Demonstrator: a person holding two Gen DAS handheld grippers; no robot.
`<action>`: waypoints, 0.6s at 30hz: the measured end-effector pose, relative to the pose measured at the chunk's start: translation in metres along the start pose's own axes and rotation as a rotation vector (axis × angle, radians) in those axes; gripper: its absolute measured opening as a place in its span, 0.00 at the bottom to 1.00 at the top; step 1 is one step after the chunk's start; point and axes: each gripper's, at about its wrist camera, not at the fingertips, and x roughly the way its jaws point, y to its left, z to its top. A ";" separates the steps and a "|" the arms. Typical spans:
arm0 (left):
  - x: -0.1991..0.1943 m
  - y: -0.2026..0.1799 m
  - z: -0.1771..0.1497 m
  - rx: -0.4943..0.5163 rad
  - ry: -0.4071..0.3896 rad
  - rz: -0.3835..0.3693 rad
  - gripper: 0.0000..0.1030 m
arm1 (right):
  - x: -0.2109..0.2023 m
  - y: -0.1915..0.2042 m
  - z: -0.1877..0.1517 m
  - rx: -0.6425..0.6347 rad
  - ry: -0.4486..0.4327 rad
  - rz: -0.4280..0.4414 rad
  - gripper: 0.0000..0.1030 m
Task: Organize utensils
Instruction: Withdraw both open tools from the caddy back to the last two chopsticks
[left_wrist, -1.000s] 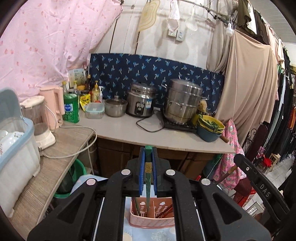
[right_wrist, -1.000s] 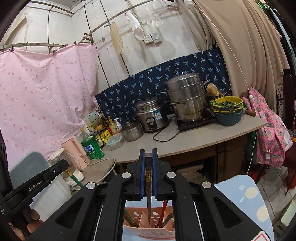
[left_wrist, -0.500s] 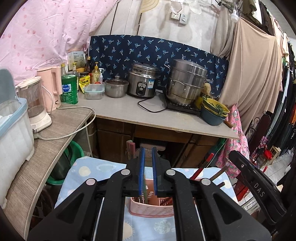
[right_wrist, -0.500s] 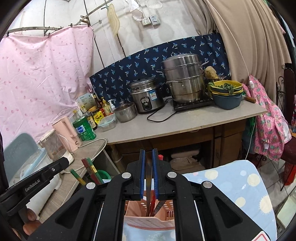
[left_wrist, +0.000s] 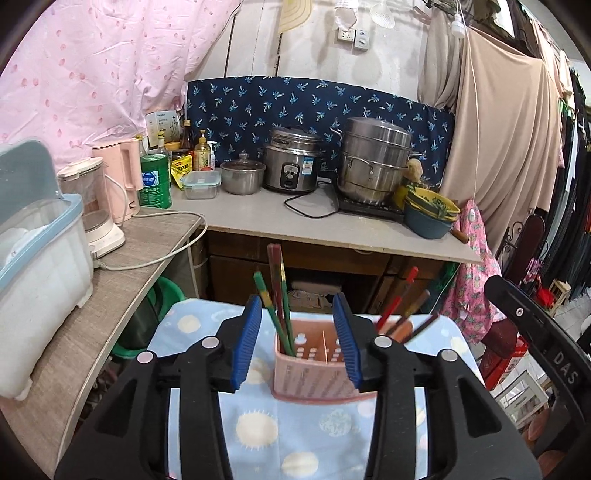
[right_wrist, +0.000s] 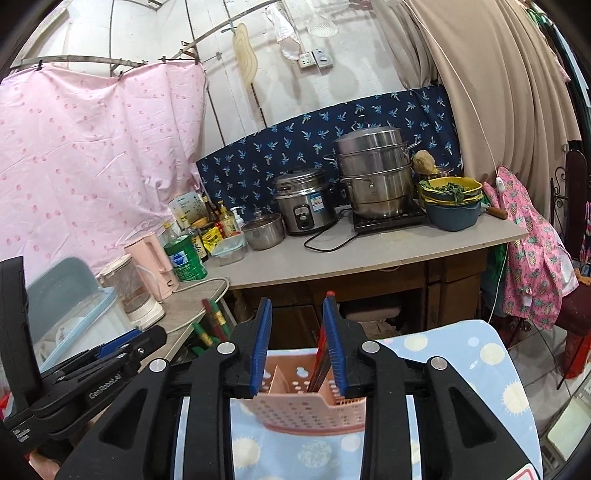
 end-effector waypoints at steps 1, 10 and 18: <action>-0.004 0.000 -0.004 0.004 0.001 0.004 0.39 | -0.005 0.002 -0.004 -0.010 0.003 0.002 0.28; -0.040 0.000 -0.030 0.033 0.013 0.036 0.40 | -0.046 0.020 -0.036 -0.084 0.020 -0.010 0.28; -0.062 0.000 -0.064 0.052 0.050 0.049 0.40 | -0.075 0.027 -0.071 -0.098 0.059 -0.004 0.28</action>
